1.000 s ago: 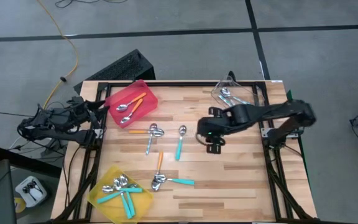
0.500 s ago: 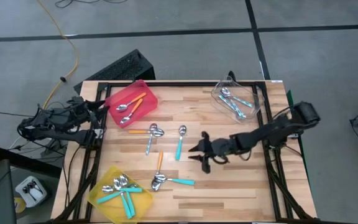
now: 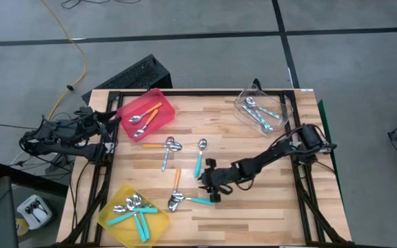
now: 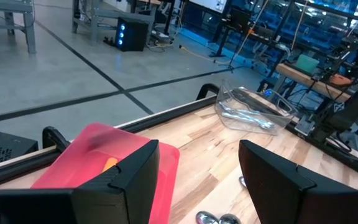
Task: Sort silverware by color (type)
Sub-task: Put the light blue spoon into the yellow bin
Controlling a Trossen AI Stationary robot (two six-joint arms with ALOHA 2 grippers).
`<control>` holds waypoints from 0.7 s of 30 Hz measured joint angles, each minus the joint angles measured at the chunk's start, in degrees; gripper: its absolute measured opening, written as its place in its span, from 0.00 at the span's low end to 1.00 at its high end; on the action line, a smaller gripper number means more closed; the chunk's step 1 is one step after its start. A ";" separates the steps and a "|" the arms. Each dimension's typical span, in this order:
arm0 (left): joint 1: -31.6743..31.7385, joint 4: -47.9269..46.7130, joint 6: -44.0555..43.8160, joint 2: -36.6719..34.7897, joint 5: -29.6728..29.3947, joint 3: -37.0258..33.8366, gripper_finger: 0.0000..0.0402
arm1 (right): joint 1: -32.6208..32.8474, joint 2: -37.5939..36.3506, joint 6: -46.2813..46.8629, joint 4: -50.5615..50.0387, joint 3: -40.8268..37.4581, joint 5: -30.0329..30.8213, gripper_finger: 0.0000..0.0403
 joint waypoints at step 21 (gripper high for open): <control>0.00 -0.01 -0.02 0.04 -0.11 0.00 0.51 | 8.22 9.64 4.54 1.88 10.58 11.11 0.65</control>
